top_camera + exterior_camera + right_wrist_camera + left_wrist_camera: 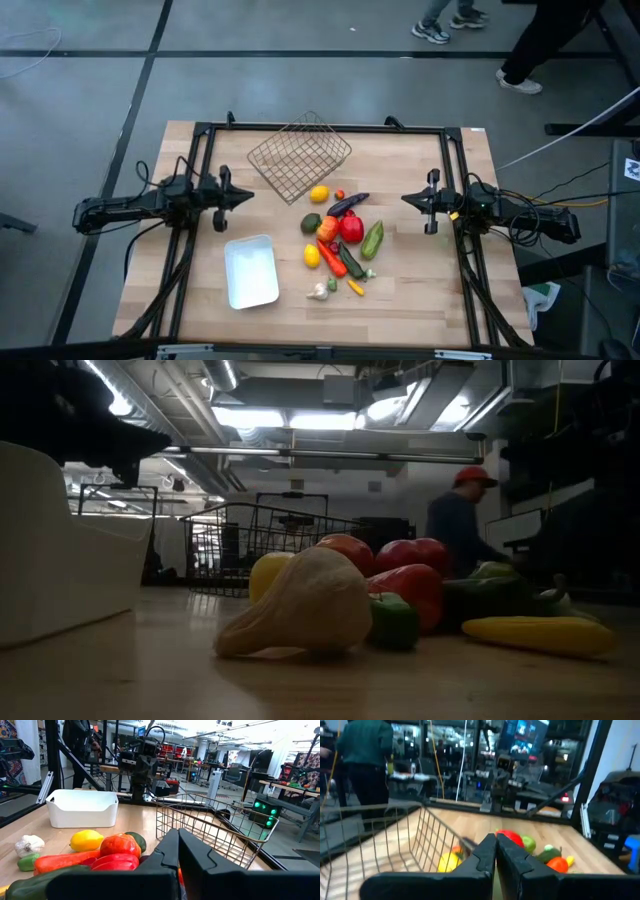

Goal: Sort produce into baskets
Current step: Put the bottom yellow lemon into the white bin

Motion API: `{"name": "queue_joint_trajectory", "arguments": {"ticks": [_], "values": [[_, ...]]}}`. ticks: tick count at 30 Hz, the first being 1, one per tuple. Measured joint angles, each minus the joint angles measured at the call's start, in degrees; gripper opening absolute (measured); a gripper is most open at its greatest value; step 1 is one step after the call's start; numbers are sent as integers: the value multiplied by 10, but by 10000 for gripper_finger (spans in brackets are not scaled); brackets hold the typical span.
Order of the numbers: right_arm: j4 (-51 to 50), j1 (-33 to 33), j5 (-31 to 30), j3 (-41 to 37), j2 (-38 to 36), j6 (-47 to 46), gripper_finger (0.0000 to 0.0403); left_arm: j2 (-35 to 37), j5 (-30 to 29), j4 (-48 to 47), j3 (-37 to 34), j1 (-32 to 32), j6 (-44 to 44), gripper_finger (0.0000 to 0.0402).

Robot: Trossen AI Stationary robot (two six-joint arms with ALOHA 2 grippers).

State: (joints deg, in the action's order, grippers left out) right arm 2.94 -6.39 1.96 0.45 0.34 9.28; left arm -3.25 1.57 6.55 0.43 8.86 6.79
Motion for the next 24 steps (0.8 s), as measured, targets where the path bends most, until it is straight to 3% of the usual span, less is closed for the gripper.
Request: {"name": "queue_joint_trajectory", "arguments": {"ticks": [6,10,24], "values": [[0,0,0,0,0,0,12,0,-29,38,0,0,119,11],[0,0,0,0,0,0,12,0,-40,53,0,0,152,30],[1,0,0,0,0,0,12,-17,-59,149,0,0,187,207]]}}
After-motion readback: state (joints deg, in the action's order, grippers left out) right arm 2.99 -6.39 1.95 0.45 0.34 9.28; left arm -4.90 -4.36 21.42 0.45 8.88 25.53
